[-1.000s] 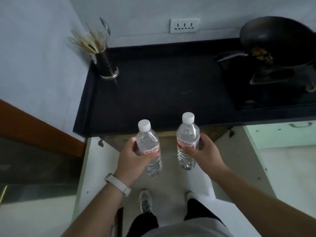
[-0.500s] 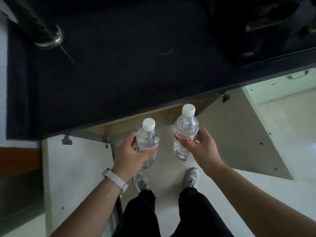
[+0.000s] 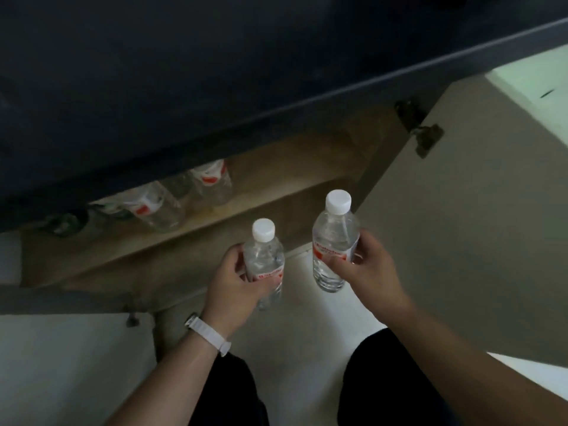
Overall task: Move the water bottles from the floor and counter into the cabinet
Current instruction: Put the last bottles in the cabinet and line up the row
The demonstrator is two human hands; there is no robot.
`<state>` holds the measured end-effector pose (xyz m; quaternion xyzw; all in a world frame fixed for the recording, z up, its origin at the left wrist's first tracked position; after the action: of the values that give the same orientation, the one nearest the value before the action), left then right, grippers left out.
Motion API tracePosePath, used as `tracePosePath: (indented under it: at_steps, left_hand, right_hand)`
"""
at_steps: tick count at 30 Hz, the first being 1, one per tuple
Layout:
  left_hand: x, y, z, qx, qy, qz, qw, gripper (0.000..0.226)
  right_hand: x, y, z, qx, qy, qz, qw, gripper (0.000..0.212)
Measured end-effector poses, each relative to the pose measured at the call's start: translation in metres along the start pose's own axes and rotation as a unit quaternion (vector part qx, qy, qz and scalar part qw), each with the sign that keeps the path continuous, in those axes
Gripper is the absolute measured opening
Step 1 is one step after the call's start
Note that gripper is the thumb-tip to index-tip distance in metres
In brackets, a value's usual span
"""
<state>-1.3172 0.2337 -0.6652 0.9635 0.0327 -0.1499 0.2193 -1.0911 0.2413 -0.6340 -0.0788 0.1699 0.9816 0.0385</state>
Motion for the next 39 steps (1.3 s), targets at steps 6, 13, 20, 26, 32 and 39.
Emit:
tracePosePath:
  at_steps: [6, 13, 20, 26, 32, 39]
  left_hand:
    - [0.053, -0.062, 0.075, 0.033, -0.001, 0.009, 0.999, 0.062]
    - [0.077, -0.101, 0.089, 0.077, 0.011, -0.012, 0.997, 0.063]
    - [0.076, -0.105, 0.043, 0.123, 0.017, -0.018, 0.992, 0.061]
    - [0.065, -0.102, -0.024, 0.221, 0.027, -0.019, 0.975, 0.063]
    - [0.05, -0.122, -0.075, 0.285, 0.021, -0.046, 0.957, 0.057]
    - [0.045, -0.159, -0.105, 0.283, 0.02, -0.08, 0.956, 0.058]
  right_hand:
    - [0.001, -0.073, -0.099, -0.014, -0.019, -0.011, 1.0, 0.046]
    - [-0.006, -0.122, -0.145, -0.051, -0.022, -0.019, 0.998, 0.046]
    - [-0.014, -0.134, -0.119, -0.096, -0.05, 0.0, 0.994, 0.049]
    - [-0.022, -0.134, -0.055, -0.177, -0.091, 0.008, 0.98, 0.056]
    - [-0.027, -0.146, 0.001, -0.242, -0.115, 0.023, 0.963, 0.043]
    - [-0.022, -0.184, 0.029, -0.235, -0.106, 0.029, 0.966, 0.049]
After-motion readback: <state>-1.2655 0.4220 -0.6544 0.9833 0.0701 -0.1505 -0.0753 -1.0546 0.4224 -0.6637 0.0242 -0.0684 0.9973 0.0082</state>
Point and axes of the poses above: each hand's wrist, its own y-axis away from the middle knuckle, its own x-axis out of the palm, z = x × y, the point moved 1 cm from there along -y, towards the middle knuckle, and after that the axes turned 1 degree about -y, right-handed, at the moved point
